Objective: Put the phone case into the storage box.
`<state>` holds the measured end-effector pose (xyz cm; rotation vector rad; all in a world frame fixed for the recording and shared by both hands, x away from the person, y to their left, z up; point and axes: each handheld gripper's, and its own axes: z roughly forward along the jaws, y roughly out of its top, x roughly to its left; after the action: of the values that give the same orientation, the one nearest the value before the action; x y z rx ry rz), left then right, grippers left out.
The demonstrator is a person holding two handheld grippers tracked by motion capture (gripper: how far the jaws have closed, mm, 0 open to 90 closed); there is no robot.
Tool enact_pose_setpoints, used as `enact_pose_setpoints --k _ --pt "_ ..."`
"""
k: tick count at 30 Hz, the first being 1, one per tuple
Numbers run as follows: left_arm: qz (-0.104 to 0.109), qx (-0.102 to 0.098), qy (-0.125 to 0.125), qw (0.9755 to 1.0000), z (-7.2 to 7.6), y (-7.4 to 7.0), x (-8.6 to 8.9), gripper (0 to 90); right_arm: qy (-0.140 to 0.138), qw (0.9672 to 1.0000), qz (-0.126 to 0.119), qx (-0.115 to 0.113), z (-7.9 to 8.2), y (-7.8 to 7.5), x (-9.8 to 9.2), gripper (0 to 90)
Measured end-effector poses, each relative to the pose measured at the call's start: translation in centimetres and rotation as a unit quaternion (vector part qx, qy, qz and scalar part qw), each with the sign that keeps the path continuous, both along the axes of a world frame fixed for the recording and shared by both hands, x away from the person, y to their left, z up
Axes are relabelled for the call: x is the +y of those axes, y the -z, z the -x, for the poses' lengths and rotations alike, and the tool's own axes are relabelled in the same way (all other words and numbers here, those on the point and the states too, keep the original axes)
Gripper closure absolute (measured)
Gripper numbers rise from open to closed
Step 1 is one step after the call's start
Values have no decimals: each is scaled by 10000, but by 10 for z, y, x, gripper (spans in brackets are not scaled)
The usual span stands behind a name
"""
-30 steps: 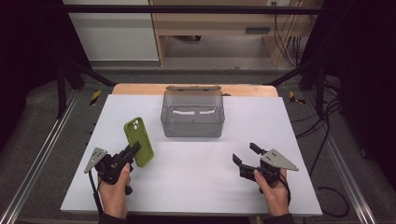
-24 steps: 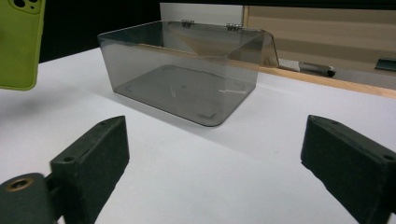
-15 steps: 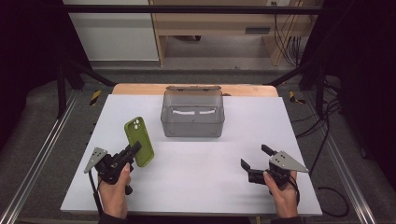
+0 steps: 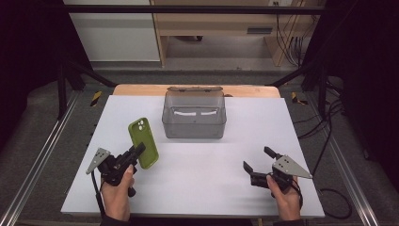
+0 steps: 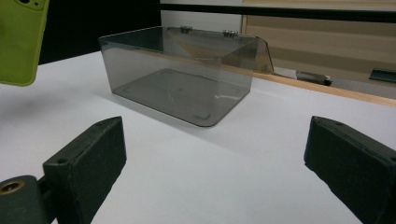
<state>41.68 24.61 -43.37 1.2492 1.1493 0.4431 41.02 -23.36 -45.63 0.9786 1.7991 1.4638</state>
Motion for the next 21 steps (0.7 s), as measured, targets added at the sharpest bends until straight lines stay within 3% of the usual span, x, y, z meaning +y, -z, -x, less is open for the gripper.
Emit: enact_pose_setpoints --k 5,9,14,21 --pt "-200 -100 -5 9997 1 -8 -3 772 -23 9999 102 -7 -1 2 7 49" --pt "-186 -69 -63 9998 -6 -13 -3 772 -33 9994 354 -61 1 2 10 54" --pt "-415 -247 -34 9988 -15 -37 -7 772 -108 9994 315 -77 1 2 11 49" --pt "-322 -159 4 9994 -32 -54 -9 772 -67 9996 259 -89 1 1 9 47"
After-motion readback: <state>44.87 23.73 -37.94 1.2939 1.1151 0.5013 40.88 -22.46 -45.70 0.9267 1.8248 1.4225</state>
